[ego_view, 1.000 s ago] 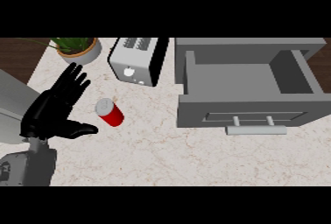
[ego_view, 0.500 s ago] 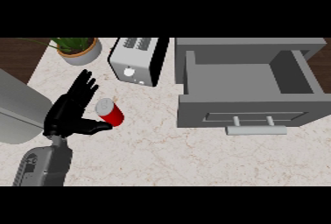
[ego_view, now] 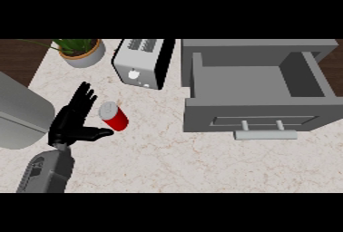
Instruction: Pick up the can, place it into the drawer and close the drawer
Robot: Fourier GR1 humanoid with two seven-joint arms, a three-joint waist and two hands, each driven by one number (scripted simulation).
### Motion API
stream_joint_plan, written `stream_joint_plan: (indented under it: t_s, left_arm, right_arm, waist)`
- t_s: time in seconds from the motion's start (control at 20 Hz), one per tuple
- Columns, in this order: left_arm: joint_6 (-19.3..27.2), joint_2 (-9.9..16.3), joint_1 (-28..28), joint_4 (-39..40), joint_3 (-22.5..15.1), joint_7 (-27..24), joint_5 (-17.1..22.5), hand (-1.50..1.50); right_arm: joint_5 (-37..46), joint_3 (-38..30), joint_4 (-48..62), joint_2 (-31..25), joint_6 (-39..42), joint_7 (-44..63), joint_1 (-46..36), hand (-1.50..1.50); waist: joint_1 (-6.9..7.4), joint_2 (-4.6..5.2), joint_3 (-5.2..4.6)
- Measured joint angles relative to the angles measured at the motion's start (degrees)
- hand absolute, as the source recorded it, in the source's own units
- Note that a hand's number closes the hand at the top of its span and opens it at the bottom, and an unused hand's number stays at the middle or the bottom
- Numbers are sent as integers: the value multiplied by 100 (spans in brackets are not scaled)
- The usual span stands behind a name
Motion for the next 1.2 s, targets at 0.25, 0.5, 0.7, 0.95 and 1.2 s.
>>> stream_joint_plan:
  t_s: [0.25,0.5,0.7,0.95,1.2]
  left_arm:
    - [-97,84,-119,767,96,-552,-86,-150]
    - [-361,211,-221,1752,162,-1243,-202,-150]
    - [-318,189,-592,2455,236,-1520,-234,-150]
    - [-403,140,-874,3210,264,-1956,-288,-150]
    - [-564,157,-1141,3910,335,-2352,-301,-150]
  right_arm:
    - [-93,-176,-68,99,169,-11,109,-150]
    - [-109,-267,-74,166,261,31,65,-150]
    - [-80,-290,-79,232,328,16,34,-150]
    - [-347,-417,-326,168,320,360,72,-150]
    - [-327,-515,-102,111,365,368,-120,-150]
  waist:
    - [-9,1,0]
    - [-11,3,-1]
    - [-17,5,-2]
    - [-32,9,-3]
    - [-34,14,-4]
